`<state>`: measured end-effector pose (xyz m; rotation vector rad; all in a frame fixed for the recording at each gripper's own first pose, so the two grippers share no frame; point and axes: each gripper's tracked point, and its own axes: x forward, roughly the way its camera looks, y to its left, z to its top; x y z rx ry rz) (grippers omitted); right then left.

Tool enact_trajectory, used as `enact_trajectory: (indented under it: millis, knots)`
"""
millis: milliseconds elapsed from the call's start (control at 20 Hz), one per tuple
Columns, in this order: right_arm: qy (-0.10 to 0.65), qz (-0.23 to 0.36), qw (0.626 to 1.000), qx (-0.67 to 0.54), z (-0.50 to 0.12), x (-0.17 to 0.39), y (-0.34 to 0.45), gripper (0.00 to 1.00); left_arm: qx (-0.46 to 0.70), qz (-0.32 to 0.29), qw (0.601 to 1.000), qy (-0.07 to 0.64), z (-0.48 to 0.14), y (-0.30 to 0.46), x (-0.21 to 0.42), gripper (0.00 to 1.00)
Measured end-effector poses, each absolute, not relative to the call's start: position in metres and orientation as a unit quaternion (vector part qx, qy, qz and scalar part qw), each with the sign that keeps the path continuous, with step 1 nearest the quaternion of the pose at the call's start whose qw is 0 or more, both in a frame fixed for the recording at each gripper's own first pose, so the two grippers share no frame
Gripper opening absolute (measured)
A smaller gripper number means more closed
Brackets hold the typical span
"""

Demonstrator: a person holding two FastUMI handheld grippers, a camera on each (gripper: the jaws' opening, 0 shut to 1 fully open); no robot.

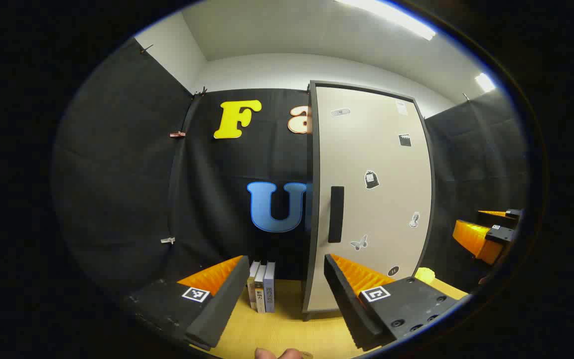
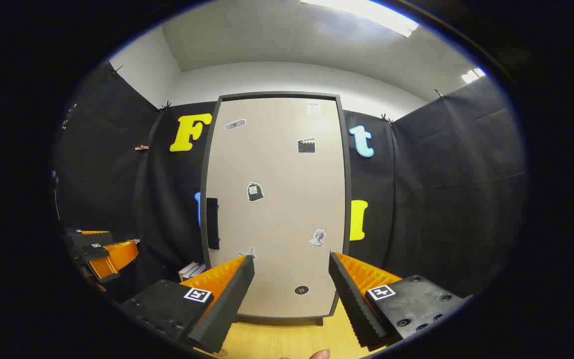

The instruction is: Open the cabinet door with the right hand, grasp the bottle in the cabinet with the left hand and place it on the coaster, then close the cabinet door with the right hand.

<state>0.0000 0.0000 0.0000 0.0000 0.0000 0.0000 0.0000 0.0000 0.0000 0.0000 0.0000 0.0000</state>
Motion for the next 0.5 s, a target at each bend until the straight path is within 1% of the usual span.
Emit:
enact_trajectory:
  millis: [500]
  knots:
    - [0.009, 0.002, 1.000, 0.000, -0.003, 0.001, -0.002, 0.98, 0.023, 0.010, 1.000, -0.007, 0.012, -0.004, -0.008, 0.95]
